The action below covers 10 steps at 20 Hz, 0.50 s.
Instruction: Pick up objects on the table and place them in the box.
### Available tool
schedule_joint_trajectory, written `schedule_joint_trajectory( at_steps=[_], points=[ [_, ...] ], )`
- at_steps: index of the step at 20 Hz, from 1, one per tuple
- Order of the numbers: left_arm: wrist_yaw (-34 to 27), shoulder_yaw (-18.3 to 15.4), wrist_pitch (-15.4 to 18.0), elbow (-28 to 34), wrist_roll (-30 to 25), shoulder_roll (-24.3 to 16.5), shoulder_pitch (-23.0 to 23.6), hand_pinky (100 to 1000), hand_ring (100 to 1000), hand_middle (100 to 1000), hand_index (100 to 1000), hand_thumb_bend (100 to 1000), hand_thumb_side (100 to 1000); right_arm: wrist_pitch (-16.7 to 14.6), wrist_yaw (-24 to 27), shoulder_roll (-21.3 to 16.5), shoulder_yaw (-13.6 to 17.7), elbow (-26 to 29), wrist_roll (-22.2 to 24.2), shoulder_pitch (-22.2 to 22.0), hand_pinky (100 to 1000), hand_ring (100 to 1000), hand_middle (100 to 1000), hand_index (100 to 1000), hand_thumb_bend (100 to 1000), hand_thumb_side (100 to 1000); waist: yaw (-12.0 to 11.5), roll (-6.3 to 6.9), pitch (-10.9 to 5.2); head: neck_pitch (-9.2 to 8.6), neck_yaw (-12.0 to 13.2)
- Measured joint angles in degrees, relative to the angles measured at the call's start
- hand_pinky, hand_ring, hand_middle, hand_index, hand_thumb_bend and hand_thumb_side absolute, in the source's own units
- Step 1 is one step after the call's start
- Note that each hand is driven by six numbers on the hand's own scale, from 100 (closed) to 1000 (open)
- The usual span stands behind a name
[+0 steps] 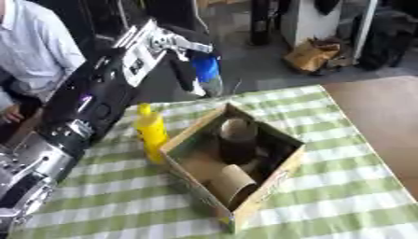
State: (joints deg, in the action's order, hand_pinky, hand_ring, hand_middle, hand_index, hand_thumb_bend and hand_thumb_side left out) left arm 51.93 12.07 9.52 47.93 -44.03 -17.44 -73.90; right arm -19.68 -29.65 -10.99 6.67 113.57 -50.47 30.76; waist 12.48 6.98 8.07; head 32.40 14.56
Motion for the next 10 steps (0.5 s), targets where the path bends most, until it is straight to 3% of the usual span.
schedule_joint_trajectory(
  at_steps=[4,5,6,7,8,9,10],
  points=[
    [-2.56,-0.38,0.14,-1.13,1.39,0.67,0.48,350,559,601,839,100,140,-0.01,0.03,0.18,0.00,0.00,0.01,0.30,835,810,629,528,100,1000,0.19,-0.01,0.18,-0.33,0.00],
    [-3.09,-0.39,0.10,-1.36,1.73,0.81,0.55,475,641,653,888,100,141,-0.02,0.05,0.18,-0.01,0.00,0.02,0.48,835,810,629,528,100,1000,0.29,-0.01,0.33,-0.34,0.00],
    [-3.56,-0.41,0.08,-1.60,2.07,1.05,0.69,475,641,653,888,100,141,-0.04,0.07,0.20,-0.02,0.00,0.04,0.52,835,810,629,528,100,1000,0.39,-0.01,0.49,-0.36,0.00],
    [-3.95,-0.42,0.10,-1.85,2.41,1.25,0.90,577,745,731,954,100,289,-0.09,0.09,0.24,-0.02,0.00,0.09,0.53,835,809,629,528,100,1000,0.50,-0.01,0.61,-0.36,0.01],
    [-4.29,-0.43,0.27,-2.04,2.74,1.47,1.00,577,745,731,954,100,289,-0.12,0.16,0.24,-0.02,0.00,0.12,0.54,835,809,629,528,100,1000,0.55,-0.01,0.70,-0.39,0.01],
    [-4.65,-0.45,0.56,-2.25,3.03,1.66,1.03,757,868,838,1000,146,618,-0.15,0.26,0.26,-0.03,0.00,0.15,0.59,835,810,630,528,100,1000,0.58,-0.02,0.79,-0.47,0.01],
    [-5.11,-0.54,0.99,-2.45,3.22,1.71,1.14,802,900,863,1000,157,671,-0.21,0.33,0.31,-0.03,0.00,0.20,0.73,835,810,630,528,100,1000,0.68,-0.02,0.85,-0.55,0.01]
  ],
)
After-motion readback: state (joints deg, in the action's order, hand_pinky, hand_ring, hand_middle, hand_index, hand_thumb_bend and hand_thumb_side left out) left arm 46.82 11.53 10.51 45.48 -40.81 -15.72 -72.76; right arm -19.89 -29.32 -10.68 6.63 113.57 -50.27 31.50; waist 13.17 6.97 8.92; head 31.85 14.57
